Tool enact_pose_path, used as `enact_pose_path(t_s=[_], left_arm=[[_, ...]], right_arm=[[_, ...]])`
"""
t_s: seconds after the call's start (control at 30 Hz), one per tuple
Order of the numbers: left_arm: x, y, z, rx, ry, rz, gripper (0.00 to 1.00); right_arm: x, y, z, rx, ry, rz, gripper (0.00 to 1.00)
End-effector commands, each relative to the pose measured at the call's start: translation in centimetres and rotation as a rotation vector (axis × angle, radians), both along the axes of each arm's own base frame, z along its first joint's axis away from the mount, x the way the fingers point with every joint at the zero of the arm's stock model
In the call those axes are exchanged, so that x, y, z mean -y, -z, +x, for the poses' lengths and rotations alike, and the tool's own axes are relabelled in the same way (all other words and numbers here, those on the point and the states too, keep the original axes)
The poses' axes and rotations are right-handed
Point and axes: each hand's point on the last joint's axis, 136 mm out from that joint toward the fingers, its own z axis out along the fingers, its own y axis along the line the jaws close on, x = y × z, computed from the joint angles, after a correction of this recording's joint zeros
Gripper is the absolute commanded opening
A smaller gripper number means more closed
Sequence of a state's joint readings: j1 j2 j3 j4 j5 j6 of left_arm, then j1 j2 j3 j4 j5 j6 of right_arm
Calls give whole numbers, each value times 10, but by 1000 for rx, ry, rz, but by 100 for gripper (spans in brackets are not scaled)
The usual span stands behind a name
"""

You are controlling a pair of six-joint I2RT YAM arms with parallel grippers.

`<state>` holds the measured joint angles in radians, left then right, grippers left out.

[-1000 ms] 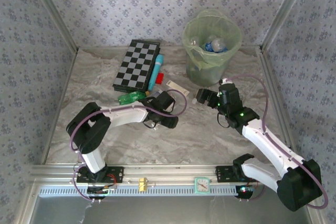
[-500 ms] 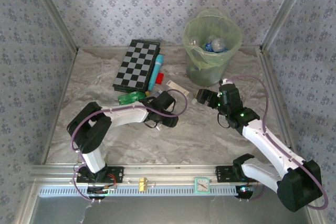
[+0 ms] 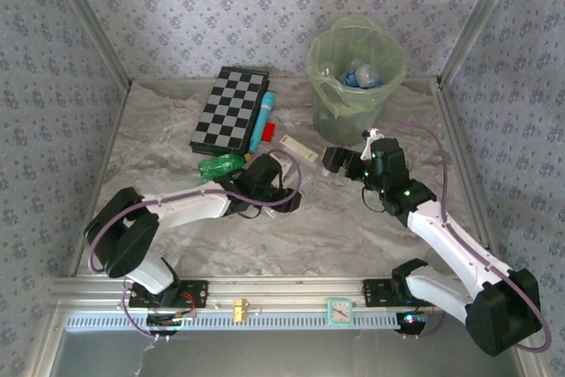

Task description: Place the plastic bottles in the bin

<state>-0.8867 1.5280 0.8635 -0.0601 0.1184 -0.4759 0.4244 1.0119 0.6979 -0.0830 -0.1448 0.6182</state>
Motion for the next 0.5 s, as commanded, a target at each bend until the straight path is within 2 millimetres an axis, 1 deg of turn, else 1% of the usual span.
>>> enact_pose_path(t_s=[0.0, 0.2, 0.27, 0.47], left_arm=[[18, -31, 0, 24, 4, -163, 44], [19, -48, -1, 44, -23, -269, 44], [17, -51, 0, 56, -36, -277, 44], [10, -54, 3, 79, -70, -281, 45]], right_arm=[[-28, -15, 0, 30, -111, 107, 100], [-53, -10, 1, 9, -180, 124, 100], [-62, -8, 1, 2, -203, 129, 100], [-74, 6, 0, -49, -235, 128, 100]])
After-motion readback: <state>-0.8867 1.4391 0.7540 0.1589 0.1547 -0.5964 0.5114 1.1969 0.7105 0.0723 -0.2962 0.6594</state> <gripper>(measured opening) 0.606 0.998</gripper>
